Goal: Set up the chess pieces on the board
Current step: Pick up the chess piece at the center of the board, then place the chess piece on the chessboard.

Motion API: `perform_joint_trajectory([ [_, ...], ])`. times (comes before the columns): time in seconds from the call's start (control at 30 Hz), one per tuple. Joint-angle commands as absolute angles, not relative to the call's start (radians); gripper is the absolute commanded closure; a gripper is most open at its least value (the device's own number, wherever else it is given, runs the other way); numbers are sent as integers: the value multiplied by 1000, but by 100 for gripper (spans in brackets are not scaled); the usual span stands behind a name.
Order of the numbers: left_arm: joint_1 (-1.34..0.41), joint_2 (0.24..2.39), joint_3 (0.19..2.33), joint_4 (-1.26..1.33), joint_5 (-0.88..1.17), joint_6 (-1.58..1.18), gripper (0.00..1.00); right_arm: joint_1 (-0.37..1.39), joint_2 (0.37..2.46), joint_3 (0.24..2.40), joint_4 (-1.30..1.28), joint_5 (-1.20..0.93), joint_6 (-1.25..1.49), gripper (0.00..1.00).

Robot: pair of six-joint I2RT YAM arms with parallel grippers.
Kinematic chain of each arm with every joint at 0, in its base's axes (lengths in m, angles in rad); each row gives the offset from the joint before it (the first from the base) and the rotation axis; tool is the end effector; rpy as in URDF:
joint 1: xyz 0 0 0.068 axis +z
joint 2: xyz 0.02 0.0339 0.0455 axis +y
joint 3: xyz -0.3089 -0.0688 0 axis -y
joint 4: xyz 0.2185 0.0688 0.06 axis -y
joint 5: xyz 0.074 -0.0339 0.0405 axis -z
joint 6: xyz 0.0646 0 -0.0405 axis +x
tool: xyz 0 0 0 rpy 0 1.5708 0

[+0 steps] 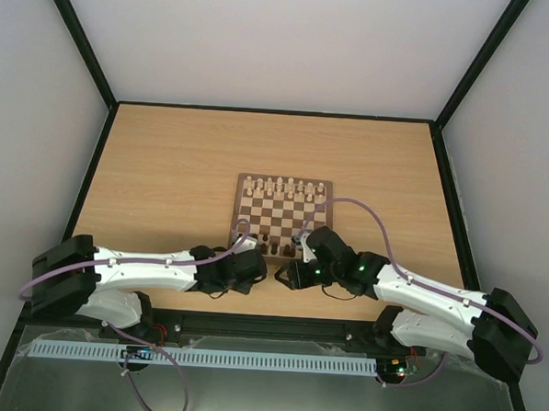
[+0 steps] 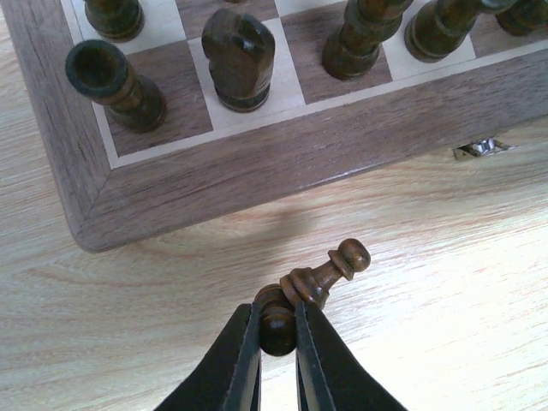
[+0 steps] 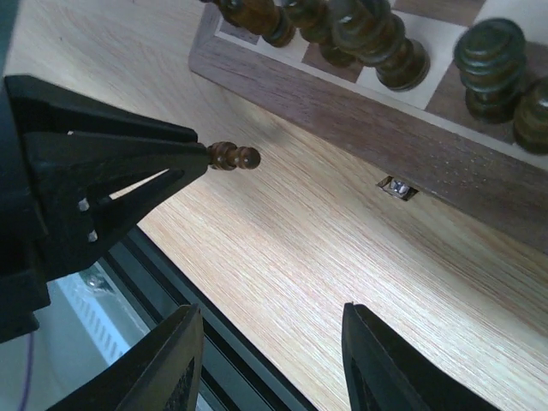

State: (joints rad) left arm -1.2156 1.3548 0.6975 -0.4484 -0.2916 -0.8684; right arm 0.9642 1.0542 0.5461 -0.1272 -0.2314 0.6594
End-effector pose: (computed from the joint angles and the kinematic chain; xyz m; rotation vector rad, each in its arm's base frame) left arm 0.0954 -0.2039 0.2078 0.3654 2.6151 -0.3441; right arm 0.1005 0.1709 0.2470 -0.5109 2.3849 1.0871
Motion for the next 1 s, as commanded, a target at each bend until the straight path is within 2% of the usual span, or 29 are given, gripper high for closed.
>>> perform_joint_trajectory([
  [0.0,-1226,1317,677,-465,-290,-877,95,920,1034,466,87,-359,822,55],
  [0.37,-1265,1229,654,-433,-247,-872,96,905,1090,367,361,-479,1017,60],
  [0.97,-1285,1162,652,-383,-193,-864,98,906,1166,355,429,-530,1038,63],
])
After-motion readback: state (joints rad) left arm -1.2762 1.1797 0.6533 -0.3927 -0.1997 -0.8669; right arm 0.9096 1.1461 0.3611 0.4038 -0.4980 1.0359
